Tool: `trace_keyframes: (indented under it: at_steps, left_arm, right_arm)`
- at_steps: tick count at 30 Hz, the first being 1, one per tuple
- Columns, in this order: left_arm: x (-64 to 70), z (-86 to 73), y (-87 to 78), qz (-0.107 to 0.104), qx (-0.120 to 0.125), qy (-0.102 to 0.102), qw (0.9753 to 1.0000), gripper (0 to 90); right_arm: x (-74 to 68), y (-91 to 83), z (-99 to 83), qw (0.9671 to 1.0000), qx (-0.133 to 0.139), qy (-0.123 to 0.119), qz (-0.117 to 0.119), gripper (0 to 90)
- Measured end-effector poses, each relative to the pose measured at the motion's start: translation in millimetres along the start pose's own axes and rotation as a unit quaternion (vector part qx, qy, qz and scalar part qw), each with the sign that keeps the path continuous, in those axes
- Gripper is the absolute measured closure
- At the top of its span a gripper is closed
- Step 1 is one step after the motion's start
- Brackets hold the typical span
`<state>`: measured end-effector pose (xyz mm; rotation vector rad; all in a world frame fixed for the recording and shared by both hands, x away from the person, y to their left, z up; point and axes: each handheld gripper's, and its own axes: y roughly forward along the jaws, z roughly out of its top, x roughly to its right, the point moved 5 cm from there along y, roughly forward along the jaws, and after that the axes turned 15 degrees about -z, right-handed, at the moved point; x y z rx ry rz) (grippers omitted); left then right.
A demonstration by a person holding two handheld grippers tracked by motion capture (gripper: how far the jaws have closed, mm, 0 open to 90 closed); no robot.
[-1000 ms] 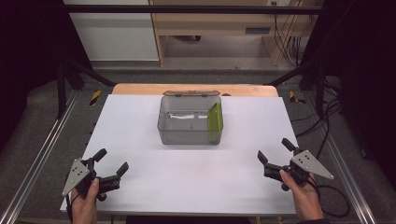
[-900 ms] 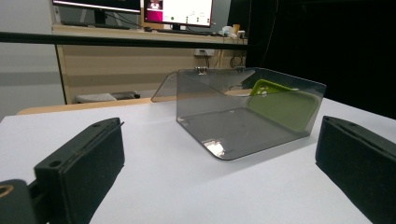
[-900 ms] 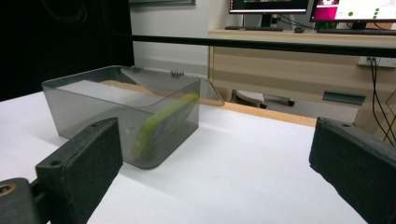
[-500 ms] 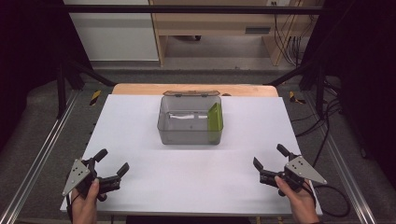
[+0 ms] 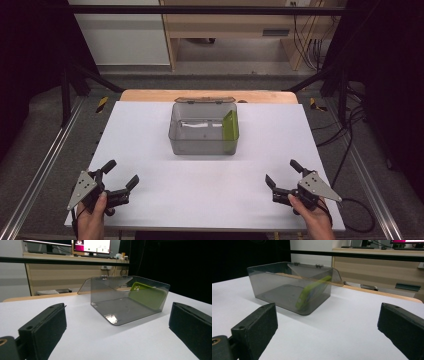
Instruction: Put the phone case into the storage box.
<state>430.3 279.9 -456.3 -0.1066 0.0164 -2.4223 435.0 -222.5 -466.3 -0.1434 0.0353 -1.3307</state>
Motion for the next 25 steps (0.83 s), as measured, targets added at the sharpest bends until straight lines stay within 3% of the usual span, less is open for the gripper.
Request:
trace_keyframes:
  at_steps: [16,23,25]
  left_arm:
    - [6.6,0.9,7.4,-0.022,0.004,-0.011,0.9997,1.0]
    - [7.6,0.4,10.4,-0.02,0.004,-0.013,0.9997,1.0]
    - [7.9,0.3,10.3,-0.018,0.003,-0.011,0.9998,1.0]
  right_arm:
    - [-23.3,11.4,-11.5,0.9997,-0.012,-0.003,0.021,3.3]
    - [-31.1,21.0,-13.1,0.9997,-0.017,-0.003,0.019,3.1]
    - [-33.5,22.1,-15.5,0.9995,-0.023,-0.013,0.018,3.0]
